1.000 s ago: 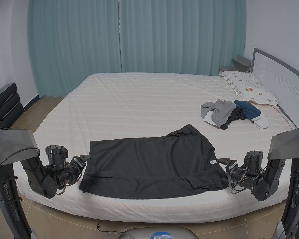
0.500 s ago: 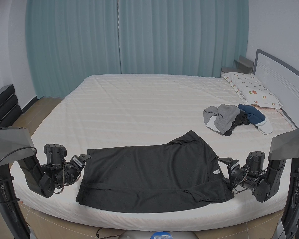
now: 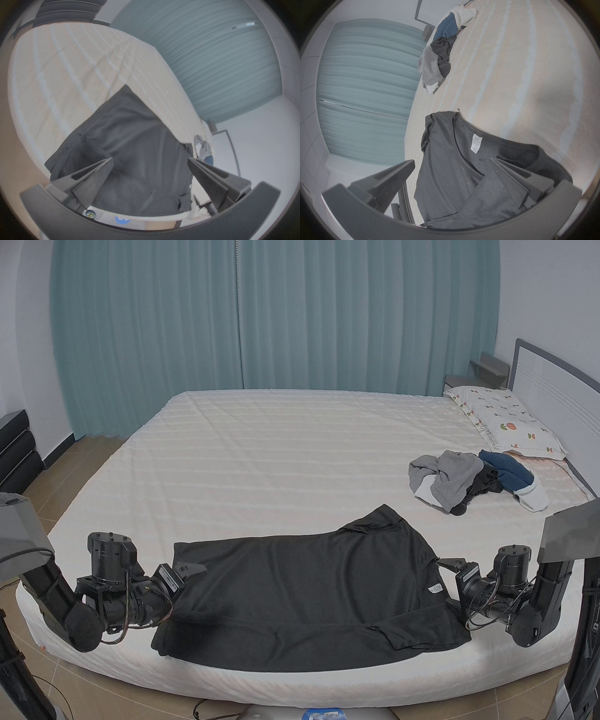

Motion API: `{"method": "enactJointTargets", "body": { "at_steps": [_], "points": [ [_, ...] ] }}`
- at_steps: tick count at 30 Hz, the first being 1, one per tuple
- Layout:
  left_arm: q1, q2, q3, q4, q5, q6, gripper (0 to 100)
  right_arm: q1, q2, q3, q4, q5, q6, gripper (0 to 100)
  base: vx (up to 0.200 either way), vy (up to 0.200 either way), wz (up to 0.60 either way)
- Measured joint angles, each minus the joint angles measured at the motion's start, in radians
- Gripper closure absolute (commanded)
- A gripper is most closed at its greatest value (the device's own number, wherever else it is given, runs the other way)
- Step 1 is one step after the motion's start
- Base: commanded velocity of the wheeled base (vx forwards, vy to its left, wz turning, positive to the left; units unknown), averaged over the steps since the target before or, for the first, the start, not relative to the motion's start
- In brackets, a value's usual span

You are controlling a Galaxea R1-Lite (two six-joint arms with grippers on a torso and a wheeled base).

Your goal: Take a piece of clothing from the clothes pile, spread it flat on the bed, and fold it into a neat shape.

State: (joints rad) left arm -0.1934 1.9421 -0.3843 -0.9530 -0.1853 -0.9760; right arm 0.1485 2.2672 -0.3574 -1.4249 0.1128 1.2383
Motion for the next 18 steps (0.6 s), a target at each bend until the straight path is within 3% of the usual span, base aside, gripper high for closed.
{"method": "enactJointTargets", "body": {
  "at_steps": [10, 18],
  "points": [
    [-0.060, 0.046, 0.019, 0.093, 0.005, 0.053, 0, 0.004, 0.004, 0.001, 0.000, -0.001, -0.004, 0, 0.000, 0.000, 0.00],
    [-0.059, 0.092, -0.015, 0.102, 0.046, 0.064, 0, 0.006, 0.005, 0.001, 0.000, -0.001, -0.004, 0, 0.000, 0.000, 0.00]
  ]
}}
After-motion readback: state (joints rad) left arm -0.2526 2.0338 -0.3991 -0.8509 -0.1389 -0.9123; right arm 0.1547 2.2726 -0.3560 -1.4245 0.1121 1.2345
